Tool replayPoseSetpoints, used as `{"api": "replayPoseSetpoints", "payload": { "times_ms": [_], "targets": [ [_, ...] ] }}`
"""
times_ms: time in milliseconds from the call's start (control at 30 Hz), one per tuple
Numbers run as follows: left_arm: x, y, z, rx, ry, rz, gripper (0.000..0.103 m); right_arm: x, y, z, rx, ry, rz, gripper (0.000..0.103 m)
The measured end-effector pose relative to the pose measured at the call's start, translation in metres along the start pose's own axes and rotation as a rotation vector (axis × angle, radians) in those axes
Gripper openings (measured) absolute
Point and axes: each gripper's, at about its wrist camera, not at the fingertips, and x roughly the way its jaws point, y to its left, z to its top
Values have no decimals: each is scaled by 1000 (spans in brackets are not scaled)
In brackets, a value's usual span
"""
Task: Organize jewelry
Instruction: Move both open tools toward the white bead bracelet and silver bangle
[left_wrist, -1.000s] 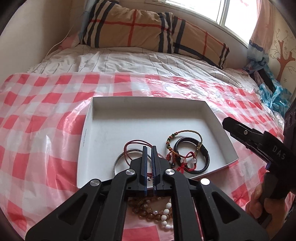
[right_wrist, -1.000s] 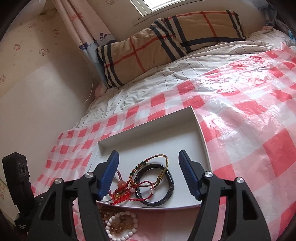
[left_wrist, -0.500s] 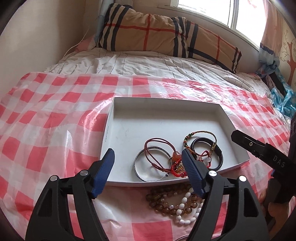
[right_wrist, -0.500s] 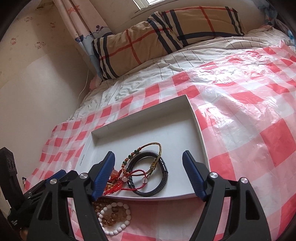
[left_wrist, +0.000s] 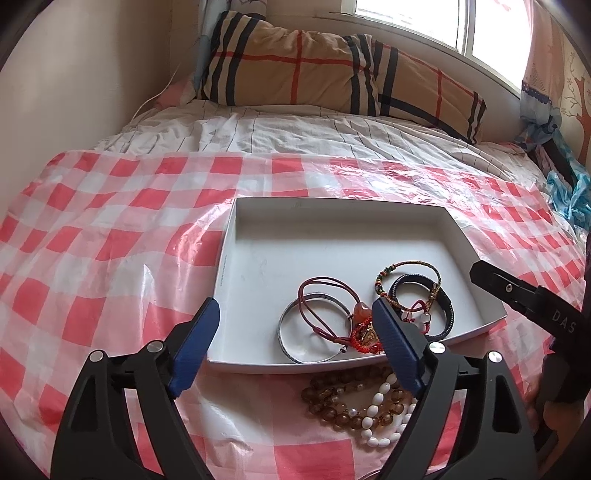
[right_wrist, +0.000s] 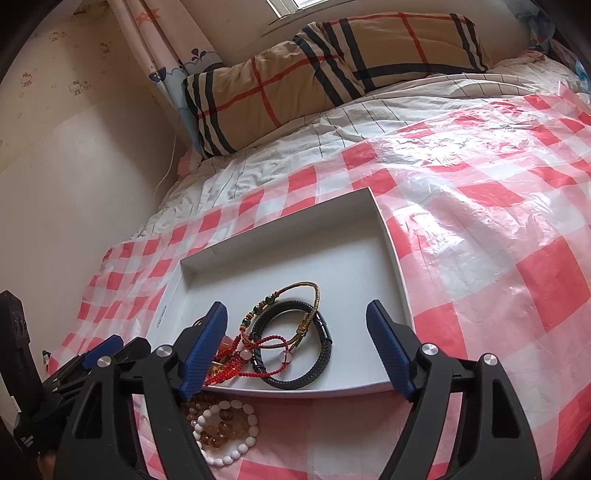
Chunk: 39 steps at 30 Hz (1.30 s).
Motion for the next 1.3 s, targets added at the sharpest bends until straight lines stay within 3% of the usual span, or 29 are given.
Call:
{"api": "replayPoseSetpoints", "payload": {
  "times_ms": [200, 300, 400, 533, 633, 733, 800, 900, 1000, 1267, 1300],
  "targets": [
    [-1, 18, 1, -32, 12, 9, 81, -13, 9, -7, -74, 102, -29, 75],
    [-2, 24, 1, -37, 28, 11, 81, -15, 34, -27, -207, 205, 17, 75],
    [-5, 23, 1, -29, 39, 2, 81, -22, 65, -67, -370, 283, 36, 75],
    [-16, 8, -10, 59, 45, -16, 81, -21, 87, -113, -543, 348, -69, 75],
    [-25, -9, -27, 158, 45, -26, 83, -26, 84, -130, -642, 330, -255, 76],
    [-28, -29, -45, 264, 50, -54, 84, -49, 56, -126, -551, 286, -376, 85],
    [-27, -43, -49, 321, 41, -64, 84, -64, 32, -123, -483, 266, -447, 85],
    [-23, -54, -54, 337, 42, -121, 84, -79, -4, -109, -332, 245, -481, 85],
    [-18, -60, -56, 346, 47, -163, 83, -87, -13, -100, -261, 201, -460, 85],
    [1, -55, -57, 301, 106, -180, 49, -79, -2, -96, -271, 207, -413, 86],
    [3, -55, -58, 301, 115, -178, 41, -79, -1, -97, -275, 208, -411, 86]
  ]
}}
